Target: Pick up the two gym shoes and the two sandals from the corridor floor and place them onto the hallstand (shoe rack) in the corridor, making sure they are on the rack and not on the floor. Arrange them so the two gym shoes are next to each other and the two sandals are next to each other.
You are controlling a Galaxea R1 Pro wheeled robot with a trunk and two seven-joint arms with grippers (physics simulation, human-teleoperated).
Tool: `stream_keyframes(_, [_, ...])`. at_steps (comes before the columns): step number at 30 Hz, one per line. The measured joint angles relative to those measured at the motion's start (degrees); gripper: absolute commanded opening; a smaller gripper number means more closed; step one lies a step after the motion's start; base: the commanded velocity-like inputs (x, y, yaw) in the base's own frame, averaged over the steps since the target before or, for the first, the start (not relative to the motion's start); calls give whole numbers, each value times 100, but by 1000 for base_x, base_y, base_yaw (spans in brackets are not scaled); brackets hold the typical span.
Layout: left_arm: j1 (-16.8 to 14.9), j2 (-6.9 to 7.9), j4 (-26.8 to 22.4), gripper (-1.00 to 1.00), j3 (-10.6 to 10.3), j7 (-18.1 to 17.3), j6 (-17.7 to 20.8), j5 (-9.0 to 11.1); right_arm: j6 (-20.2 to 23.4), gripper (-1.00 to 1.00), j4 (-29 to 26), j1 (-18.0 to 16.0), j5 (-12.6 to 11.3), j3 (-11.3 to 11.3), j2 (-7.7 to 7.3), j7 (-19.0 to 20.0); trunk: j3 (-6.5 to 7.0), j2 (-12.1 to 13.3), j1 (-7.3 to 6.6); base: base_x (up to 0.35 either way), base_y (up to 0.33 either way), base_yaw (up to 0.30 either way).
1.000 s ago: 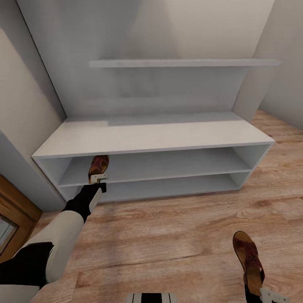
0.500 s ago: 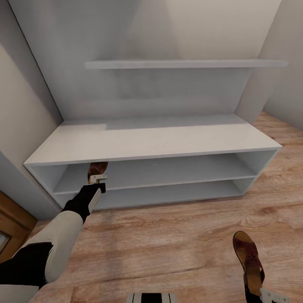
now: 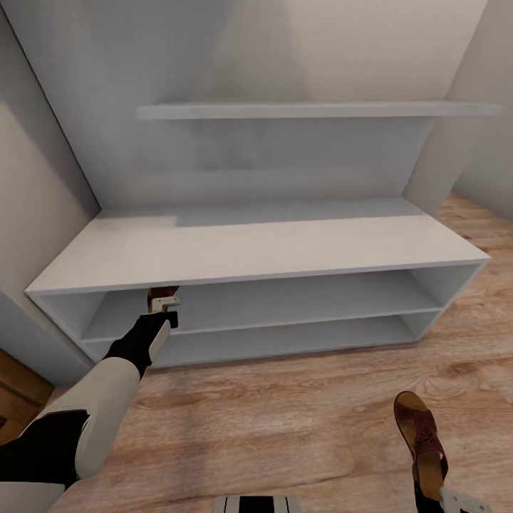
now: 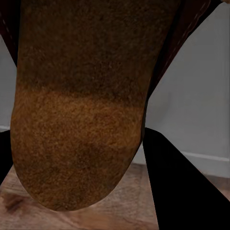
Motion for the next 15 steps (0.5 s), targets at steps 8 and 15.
stream_keyframes(8, [-3,1,1,-100,1,0,-5,17,0,-100,1,0,-1,0,2,0,0,0,-2,166,117,0])
stream_keyframes(15, [4,2,0,-100,1,0,-6,6,0,-100,0,0,-1,0,0,0,0,0,0,61,49,0])
